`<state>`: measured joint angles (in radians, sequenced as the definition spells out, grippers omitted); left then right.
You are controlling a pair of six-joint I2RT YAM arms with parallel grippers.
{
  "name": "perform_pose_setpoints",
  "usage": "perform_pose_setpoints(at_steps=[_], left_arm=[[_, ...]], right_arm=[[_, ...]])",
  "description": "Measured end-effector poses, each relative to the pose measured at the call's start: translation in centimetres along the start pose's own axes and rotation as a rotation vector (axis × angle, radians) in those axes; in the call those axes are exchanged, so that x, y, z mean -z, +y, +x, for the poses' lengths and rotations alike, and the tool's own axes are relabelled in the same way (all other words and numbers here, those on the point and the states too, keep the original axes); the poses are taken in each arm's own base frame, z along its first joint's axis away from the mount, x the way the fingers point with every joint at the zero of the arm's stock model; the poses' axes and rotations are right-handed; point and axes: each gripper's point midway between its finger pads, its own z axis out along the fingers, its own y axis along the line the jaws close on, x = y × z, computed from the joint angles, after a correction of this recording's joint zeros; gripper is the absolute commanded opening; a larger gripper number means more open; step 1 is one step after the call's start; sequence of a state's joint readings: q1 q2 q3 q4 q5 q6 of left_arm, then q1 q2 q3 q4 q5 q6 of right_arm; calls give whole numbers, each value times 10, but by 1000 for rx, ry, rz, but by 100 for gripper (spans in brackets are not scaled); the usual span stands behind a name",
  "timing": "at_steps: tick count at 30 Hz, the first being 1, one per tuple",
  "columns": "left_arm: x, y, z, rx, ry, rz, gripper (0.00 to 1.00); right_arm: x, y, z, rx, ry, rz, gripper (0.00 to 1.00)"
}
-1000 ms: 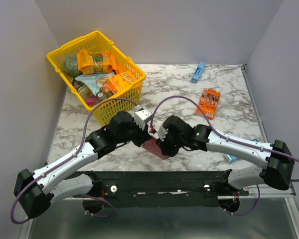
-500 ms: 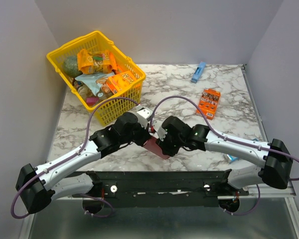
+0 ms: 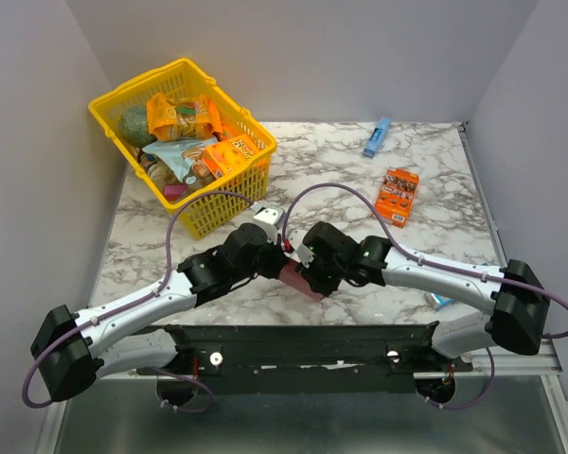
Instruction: Fold the paper box
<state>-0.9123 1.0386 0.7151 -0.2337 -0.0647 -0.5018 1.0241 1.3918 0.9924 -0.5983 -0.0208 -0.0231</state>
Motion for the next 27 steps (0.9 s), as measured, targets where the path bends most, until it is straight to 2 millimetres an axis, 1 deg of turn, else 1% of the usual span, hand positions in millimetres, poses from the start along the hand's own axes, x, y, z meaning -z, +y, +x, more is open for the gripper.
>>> perform_pose_setpoints(at_steps=[6,7,13,17,27], left_arm=[[-8,4,6,18,-36,-36,4],[-9,4,7,18,-40,-39,2],[-15,7,14,14,-70,-54,2],[-18,10,16,20,-89,-58,2],[-25,16,24,21,-147,-62,2]], right_arm=[[-1,-5,4,-6,18,28,32],[-1,-5,4,-5,19,30,32],[-2,-5,7,-19,32,35,32],[-4,-5,9,-24,41,38,30],[-15,-7,13,-23,21,54,30]])
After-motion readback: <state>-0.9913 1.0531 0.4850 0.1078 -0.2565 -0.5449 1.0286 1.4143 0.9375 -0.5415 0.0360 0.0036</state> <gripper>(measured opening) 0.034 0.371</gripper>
